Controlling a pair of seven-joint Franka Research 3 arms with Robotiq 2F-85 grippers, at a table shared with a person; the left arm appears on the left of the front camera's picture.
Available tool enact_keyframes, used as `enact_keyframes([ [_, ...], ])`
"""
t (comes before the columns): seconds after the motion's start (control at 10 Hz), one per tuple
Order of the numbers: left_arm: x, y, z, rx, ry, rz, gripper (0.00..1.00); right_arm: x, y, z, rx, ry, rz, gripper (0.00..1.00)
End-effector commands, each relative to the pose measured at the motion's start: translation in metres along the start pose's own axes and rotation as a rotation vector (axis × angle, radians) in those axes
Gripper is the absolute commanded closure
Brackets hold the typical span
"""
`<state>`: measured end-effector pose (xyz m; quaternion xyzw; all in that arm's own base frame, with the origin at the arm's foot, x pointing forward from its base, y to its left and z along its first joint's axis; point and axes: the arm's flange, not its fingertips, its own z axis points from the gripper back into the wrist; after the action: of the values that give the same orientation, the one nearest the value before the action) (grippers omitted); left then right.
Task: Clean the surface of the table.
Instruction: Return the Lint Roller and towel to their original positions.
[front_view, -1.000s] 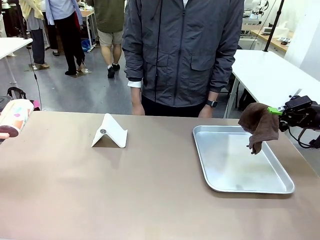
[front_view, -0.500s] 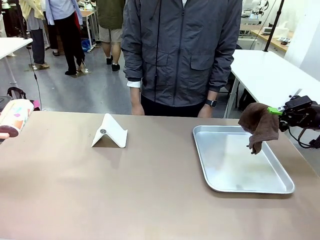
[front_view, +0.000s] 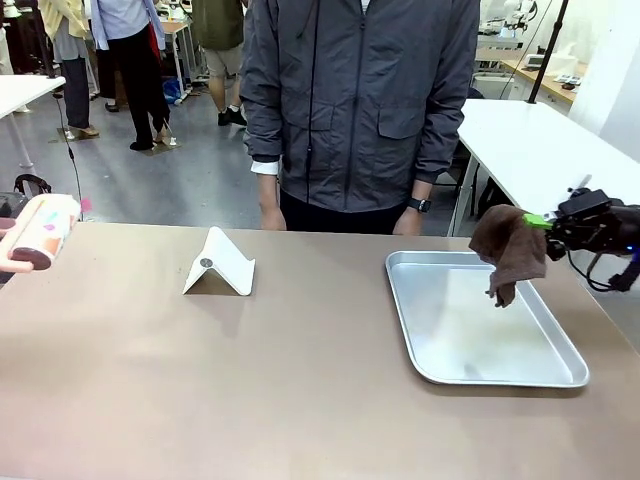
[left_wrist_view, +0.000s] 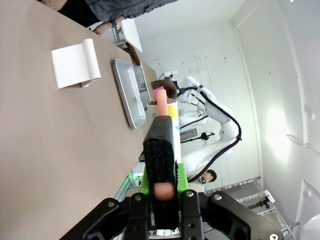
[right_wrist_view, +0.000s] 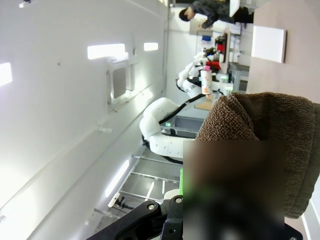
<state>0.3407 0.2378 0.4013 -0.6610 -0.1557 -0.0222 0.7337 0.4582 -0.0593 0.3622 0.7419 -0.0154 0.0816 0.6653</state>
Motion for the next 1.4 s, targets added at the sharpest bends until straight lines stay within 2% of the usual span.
enact_keyframes([
  [0.0,0.013,-0.035,-0.05,0.008,0.063,-0.027,0.78,0.03,0.012,-0.04,-0.057,-0.021,0.017,0.93],
  [0.1,0.02,-0.044,-0.08,0.066,0.104,-0.018,0.78,0.044,0.013,-0.06,-0.07,-0.028,0.017,0.93],
  [0.2,0.026,-0.055,-0.121,0.094,0.191,-0.01,0.78,0.062,0.01,-0.087,-0.066,-0.056,0.034,0.93],
  [0.3,0.026,-0.065,-0.161,0.148,0.224,0.013,0.78,0.074,0.005,-0.114,-0.088,-0.093,0.055,0.93],
  [0.4,0.026,-0.072,-0.196,0.211,0.163,-0.021,0.78,0.084,-0.005,-0.144,-0.135,-0.105,0.042,0.93],
  [0.5,0.031,-0.08,-0.219,0.268,0.125,-0.088,0.78,0.092,-0.016,-0.168,-0.13,-0.071,-0.002,0.93],
  [0.7,0.038,-0.1,-0.26,0.357,0.034,-0.189,0.78,0.093,-0.039,-0.207,-0.234,0.033,-0.076,0.93],
  [1.0,0.048,-0.097,-0.315,0.541,0.036,-0.21,0.78,0.088,-0.06,-0.224,-0.343,0.163,-0.187,0.93],
  [1.2,0.064,-0.079,-0.347,0.585,0.117,-0.144,0.78,0.084,-0.07,-0.226,-0.375,0.204,-0.228,0.93],
  [1.3,0.076,-0.07,-0.359,0.575,0.092,-0.103,0.78,0.074,-0.073,-0.226,-0.338,0.143,-0.175,0.93],
])
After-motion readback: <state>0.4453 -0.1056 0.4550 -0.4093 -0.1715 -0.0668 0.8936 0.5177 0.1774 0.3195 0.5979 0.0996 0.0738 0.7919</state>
